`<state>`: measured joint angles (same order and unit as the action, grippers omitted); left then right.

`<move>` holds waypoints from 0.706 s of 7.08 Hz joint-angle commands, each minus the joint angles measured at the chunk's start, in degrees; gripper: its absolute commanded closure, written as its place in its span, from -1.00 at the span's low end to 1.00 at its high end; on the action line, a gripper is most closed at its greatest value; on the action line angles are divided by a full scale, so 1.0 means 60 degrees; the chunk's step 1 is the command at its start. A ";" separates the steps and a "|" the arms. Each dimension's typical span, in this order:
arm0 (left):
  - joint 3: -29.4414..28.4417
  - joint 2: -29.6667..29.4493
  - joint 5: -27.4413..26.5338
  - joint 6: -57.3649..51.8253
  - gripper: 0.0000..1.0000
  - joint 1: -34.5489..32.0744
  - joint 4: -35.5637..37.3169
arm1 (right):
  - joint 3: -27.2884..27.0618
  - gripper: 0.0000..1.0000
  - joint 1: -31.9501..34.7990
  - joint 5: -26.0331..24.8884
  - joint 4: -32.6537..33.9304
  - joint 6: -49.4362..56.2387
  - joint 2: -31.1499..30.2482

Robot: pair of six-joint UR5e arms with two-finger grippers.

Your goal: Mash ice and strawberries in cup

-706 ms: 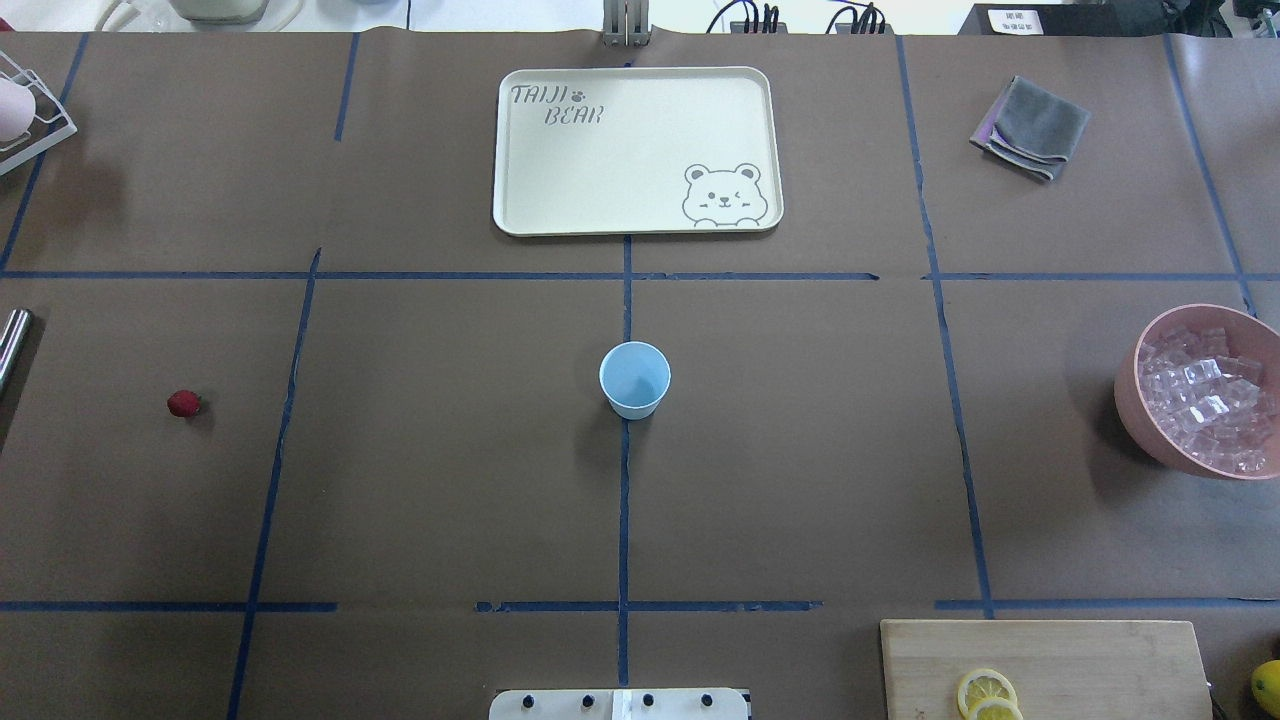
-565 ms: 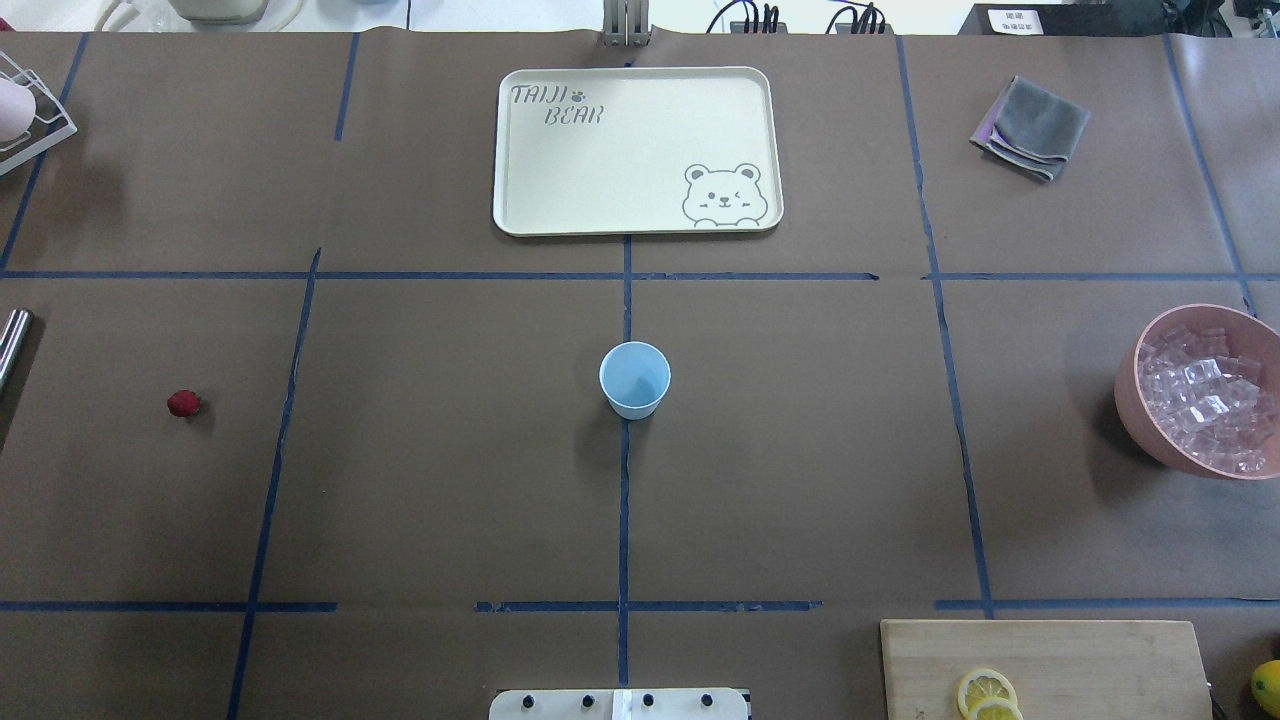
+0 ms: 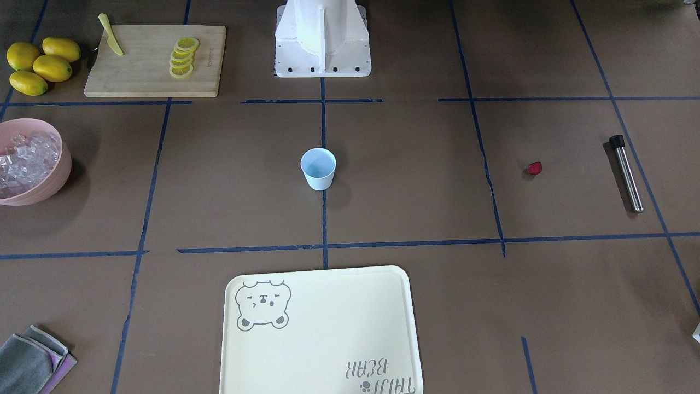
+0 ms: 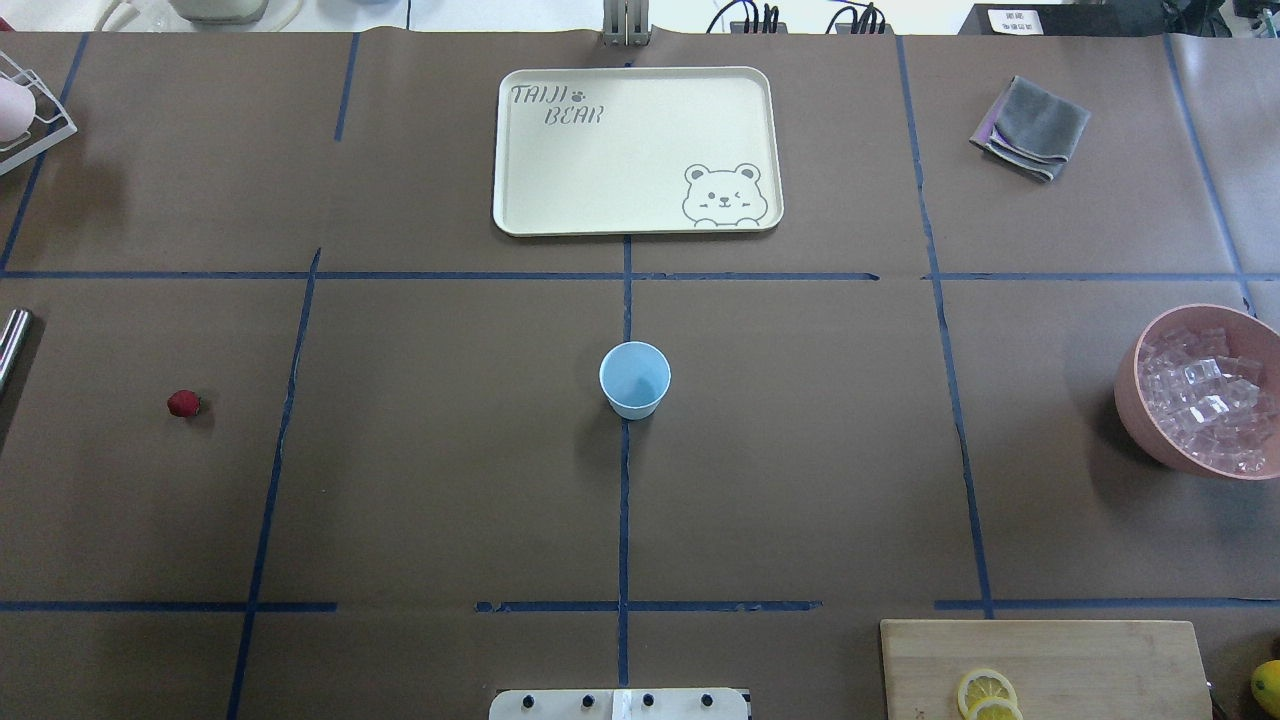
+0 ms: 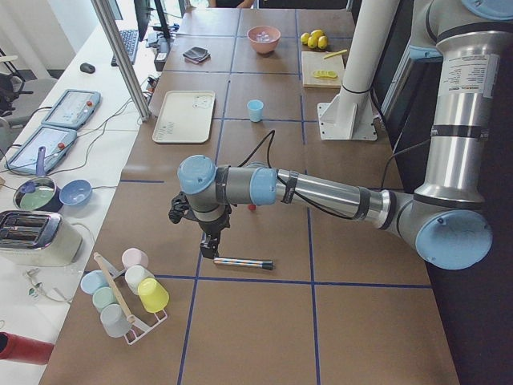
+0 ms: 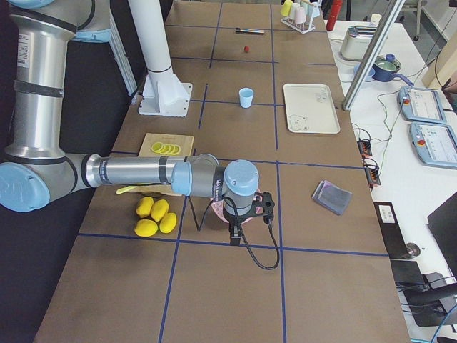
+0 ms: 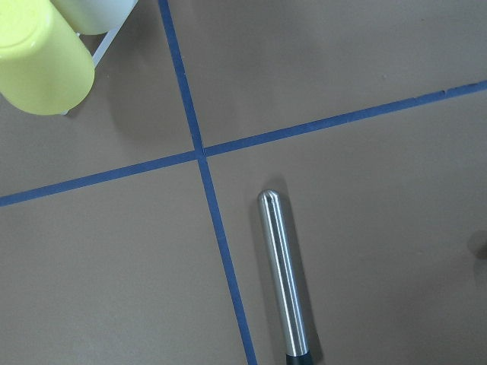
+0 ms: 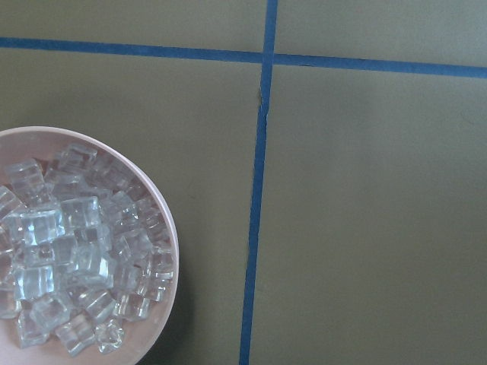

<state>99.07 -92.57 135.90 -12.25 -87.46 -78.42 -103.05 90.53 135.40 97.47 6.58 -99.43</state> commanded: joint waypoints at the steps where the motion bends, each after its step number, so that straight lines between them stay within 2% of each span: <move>1: 0.0027 0.0018 0.0055 -0.0023 -1.00 0.0001 -0.0025 | -0.0022 -0.99 0.0000 0.0050 -0.0015 0.0002 -0.0011; 4: -0.0019 0.0033 0.0275 -0.0023 -1.00 0.0030 -0.0040 | -0.0167 -0.99 -0.0453 0.0079 -0.0497 -0.0085 0.0033; 5: -0.0003 0.0062 0.0275 -0.0038 -1.00 0.0030 -0.0040 | -0.0371 -0.99 -0.0483 0.0442 -0.0498 -0.0506 0.0004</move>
<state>98.83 -92.30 137.41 -12.37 -87.32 -78.65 -104.12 88.23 136.30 95.01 5.59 -99.30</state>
